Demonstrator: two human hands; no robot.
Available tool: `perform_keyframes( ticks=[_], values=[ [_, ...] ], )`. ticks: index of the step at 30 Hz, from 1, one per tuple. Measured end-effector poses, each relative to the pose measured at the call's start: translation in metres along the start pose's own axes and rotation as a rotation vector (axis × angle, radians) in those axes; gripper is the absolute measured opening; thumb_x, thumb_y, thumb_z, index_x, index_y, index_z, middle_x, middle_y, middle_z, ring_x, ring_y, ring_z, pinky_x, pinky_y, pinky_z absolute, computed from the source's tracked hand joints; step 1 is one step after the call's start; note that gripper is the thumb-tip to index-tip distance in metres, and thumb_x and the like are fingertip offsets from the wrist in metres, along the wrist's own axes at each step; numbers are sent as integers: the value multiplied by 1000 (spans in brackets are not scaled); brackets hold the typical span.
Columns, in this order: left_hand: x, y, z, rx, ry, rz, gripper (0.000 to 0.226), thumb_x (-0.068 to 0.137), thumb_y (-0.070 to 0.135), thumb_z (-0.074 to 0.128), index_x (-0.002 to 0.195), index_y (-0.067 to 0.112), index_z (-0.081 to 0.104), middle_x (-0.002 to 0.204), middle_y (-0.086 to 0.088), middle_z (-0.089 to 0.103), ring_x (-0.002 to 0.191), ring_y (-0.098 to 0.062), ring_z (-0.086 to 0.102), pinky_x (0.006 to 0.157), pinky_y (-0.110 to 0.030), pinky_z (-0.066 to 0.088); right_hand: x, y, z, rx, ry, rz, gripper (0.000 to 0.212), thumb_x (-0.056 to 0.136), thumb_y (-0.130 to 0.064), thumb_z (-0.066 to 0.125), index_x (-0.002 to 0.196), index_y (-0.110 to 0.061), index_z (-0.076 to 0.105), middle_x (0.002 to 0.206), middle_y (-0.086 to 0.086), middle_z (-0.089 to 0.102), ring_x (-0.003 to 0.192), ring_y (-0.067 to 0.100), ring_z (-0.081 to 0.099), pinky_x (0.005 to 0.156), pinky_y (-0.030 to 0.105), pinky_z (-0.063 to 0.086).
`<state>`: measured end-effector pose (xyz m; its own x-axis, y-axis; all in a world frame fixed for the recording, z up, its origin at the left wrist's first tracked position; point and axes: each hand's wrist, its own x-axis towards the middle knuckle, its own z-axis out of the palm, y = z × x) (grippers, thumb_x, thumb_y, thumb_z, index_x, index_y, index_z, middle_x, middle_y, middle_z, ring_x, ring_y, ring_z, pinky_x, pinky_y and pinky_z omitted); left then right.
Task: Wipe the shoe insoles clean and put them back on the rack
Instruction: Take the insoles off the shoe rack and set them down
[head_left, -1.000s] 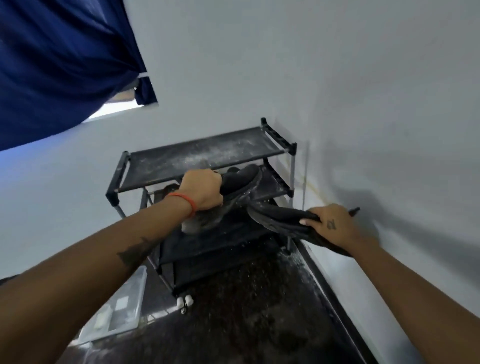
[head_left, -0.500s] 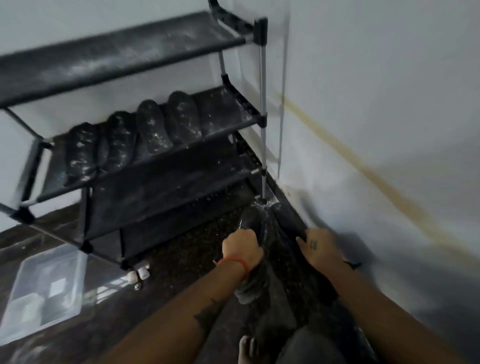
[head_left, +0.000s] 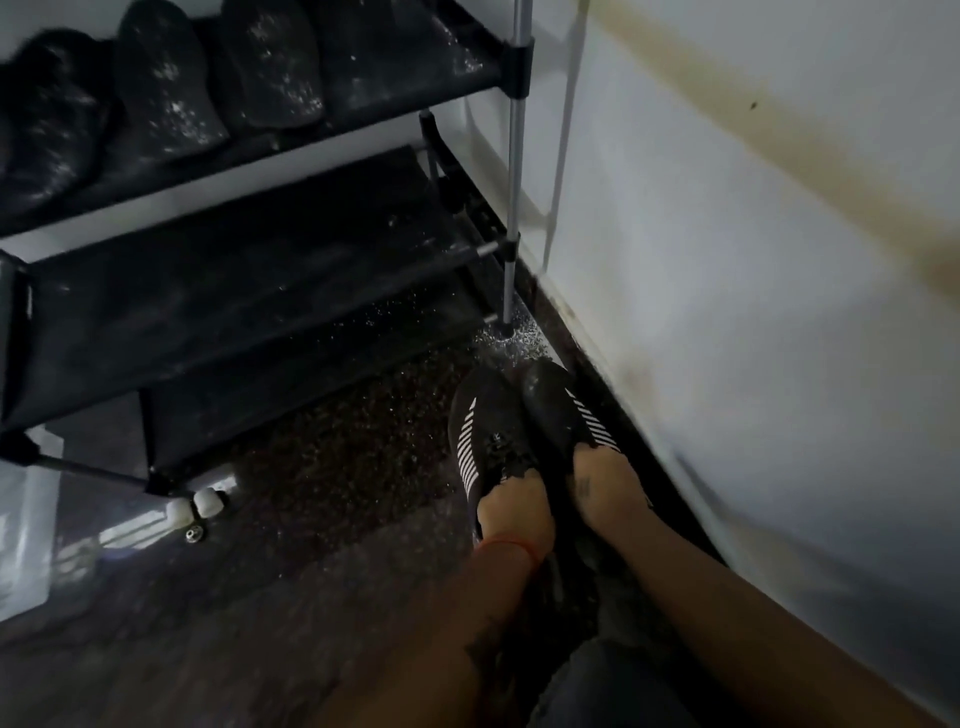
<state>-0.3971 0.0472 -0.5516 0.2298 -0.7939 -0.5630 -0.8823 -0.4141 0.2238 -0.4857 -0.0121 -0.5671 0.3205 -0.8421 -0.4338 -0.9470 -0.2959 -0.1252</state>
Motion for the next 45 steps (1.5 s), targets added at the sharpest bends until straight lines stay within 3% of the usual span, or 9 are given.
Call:
perform_keyframes(
  ticks=[7, 15, 18, 25, 33, 36, 38, 42, 45],
  values=[
    [-34, -23, -47, -336, 180, 13, 54, 94, 41, 49, 144, 24, 33, 129, -7, 58, 113, -28, 57, 89, -36, 48, -34, -4, -47, 421, 173, -67, 73, 86, -56, 51, 144, -17, 31, 129, 7, 57, 114, 24, 56, 92, 35, 47],
    [-117, -56, -175, -579, 593, 143, 72, 92, 48, 53, 151, 26, 18, 153, 0, 30, 137, -15, 34, 107, -26, 31, -99, -77, -176, 748, 386, -261, 71, 79, -61, 48, 139, -24, 40, 131, 0, 57, 105, 16, 60, 87, 25, 43],
    [-149, -86, -223, -629, 768, 164, 71, 92, 44, 55, 150, 26, 19, 154, 2, 28, 140, -13, 29, 111, -27, 28, -111, -122, -218, 815, 445, -364, 65, 83, -53, 54, 138, -23, 41, 127, 0, 58, 94, 9, 58, 85, 24, 45],
    [-170, -200, -296, -582, 1017, 24, 70, 91, 38, 59, 149, 20, 24, 152, -5, 32, 138, -20, 32, 113, -35, 28, -95, -244, -255, 823, 398, -592, 63, 85, -47, 59, 139, -19, 40, 126, 4, 57, 103, 14, 59, 90, 30, 49],
    [-109, -307, -339, -604, 943, -266, 64, 92, 28, 57, 146, 11, 27, 148, -16, 34, 133, -30, 37, 106, -35, 32, -17, -357, -251, 554, 303, -508, 51, 93, -33, 54, 134, -3, 44, 129, 17, 54, 118, 29, 51, 97, 33, 41],
    [-85, -328, -349, -587, 835, -422, 52, 90, 28, 55, 134, 5, 42, 137, -20, 45, 121, -35, 48, 96, -36, 41, 2, -381, -250, 407, 311, -444, 27, 92, -25, 55, 101, 0, 62, 110, 17, 63, 102, 29, 59, 80, 29, 44],
    [-74, -335, -353, -539, 788, -459, 46, 86, 25, 55, 125, 2, 51, 125, -20, 56, 112, -35, 55, 91, -36, 47, 16, -393, -249, 355, 346, -407, 21, 89, -20, 60, 73, -6, 59, 97, 13, 66, 88, 25, 61, 69, 26, 43],
    [-64, -337, -361, -489, 731, -442, 25, 89, 16, 52, 108, 1, 58, 104, -13, 58, 92, -30, 60, 78, -33, 51, 41, -409, -245, 405, 383, -302, 29, 83, -9, 62, 60, -13, 44, 76, 7, 56, 69, 20, 54, 56, 26, 42],
    [-61, -338, -368, -596, 693, -418, 24, 91, 11, 50, 109, -2, 59, 75, -7, 50, 62, -22, 51, 50, -23, 49, 44, -413, -249, 489, 390, -286, 34, 81, -3, 56, 55, -14, 37, 60, 1, 43, 51, 14, 40, 43, 24, 30]
  ],
)
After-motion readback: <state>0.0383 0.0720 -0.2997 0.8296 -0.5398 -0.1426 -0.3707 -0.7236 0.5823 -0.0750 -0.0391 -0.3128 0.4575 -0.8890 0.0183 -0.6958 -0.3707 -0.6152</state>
